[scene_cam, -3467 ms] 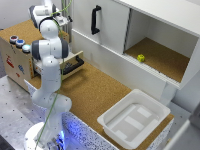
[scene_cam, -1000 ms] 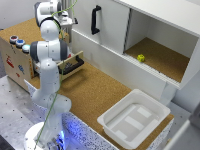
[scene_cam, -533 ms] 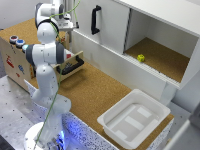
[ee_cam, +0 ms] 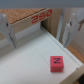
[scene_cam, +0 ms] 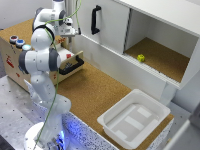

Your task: Slide the pink block into the drawer

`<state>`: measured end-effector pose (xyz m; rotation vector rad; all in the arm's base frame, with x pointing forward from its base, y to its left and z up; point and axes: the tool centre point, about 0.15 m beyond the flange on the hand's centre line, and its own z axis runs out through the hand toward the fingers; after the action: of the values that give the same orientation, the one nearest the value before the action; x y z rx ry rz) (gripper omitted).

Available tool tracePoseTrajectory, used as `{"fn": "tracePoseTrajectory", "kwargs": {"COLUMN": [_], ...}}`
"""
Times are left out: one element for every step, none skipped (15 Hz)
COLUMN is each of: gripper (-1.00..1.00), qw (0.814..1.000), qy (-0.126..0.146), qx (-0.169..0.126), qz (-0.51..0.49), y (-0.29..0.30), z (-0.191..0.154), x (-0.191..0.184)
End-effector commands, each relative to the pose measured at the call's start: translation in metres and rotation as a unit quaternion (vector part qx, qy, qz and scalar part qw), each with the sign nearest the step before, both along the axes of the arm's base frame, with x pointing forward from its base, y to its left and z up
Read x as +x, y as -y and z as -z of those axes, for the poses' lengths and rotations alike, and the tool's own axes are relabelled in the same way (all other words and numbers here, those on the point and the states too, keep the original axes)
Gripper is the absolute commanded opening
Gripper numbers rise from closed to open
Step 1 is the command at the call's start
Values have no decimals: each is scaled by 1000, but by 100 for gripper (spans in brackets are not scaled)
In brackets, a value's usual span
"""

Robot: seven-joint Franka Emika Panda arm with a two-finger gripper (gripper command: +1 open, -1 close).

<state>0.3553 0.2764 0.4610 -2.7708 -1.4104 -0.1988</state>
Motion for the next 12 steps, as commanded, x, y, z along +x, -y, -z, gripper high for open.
{"fn": "tracePoseTrajectory", "kwargs": {"gripper": [100,100,100,100,100,100,100,100,100,100,100,100], "qw": [996,995,992,987,982,971,971,971,971,971,971,971], "qy": [50,50,47,37,32,31,31,31,31,31,31,31], "qx": [70,76,79,80,71,72,72,72,72,72,72,72], "qz": [25,52,87,131,172,227,227,227,227,227,227,227], "y": [46,54,65,79,94,114,114,114,114,114,114,114], "z": [-8,-12,-15,-15,-16,-19,-19,-19,-19,-19,-19,-19], "x": [-5,-1,3,10,16,21,21,21,21,21,21,21]}}
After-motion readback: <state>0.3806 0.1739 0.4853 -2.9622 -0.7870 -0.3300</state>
